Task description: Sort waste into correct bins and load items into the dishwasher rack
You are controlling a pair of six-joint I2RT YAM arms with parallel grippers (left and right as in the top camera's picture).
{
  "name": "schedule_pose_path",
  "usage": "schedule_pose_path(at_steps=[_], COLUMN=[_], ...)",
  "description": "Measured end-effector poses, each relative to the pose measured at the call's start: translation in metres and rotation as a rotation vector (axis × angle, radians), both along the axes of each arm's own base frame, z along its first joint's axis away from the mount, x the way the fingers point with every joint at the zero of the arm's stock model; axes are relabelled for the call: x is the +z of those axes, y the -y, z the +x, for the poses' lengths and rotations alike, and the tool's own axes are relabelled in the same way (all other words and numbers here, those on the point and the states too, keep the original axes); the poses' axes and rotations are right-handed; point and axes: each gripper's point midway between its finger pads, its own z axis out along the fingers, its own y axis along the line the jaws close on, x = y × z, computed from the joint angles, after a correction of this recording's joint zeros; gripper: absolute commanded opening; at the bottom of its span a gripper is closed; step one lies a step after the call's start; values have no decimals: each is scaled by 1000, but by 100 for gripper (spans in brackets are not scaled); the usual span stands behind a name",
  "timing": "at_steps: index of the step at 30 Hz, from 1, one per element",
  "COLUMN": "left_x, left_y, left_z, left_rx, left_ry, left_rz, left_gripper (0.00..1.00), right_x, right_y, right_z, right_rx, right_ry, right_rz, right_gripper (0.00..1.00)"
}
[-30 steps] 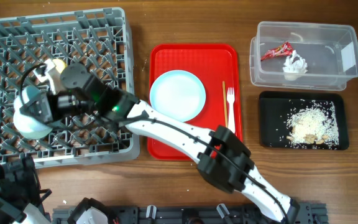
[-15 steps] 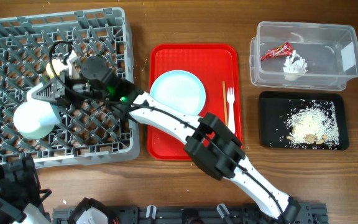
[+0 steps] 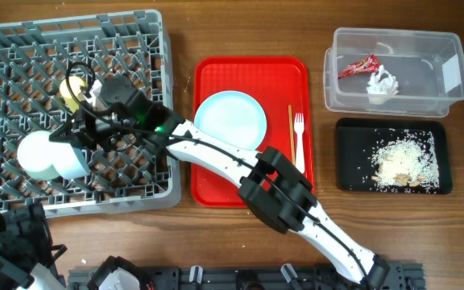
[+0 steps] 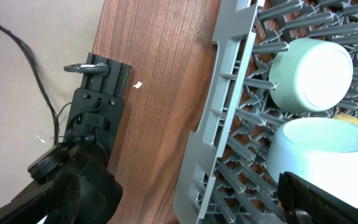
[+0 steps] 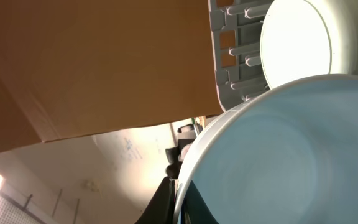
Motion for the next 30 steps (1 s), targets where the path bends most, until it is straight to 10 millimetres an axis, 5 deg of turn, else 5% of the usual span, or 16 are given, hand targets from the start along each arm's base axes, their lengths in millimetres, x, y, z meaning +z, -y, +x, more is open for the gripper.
schedule_pose_path(at_steps=[5, 18, 26, 30], left_x=[0, 0, 0, 1], left_y=[0, 0, -1, -1], left_z=[0, 0, 1, 1], left_rx=[0, 0, 0, 0], left_ry=[0, 1, 3, 5], left_rz=[0, 1, 3, 6], left_gripper=[100, 100, 100, 100], right_x=[-2, -15, -72, -33], right_y=[6, 61, 88, 108], right_z=[11, 93, 82, 90], right_rx=[-6, -79, -67, -139], right_ry=[40, 144, 171, 343], right_rz=[2, -27, -315, -398], right_gripper=[20, 21, 22, 22])
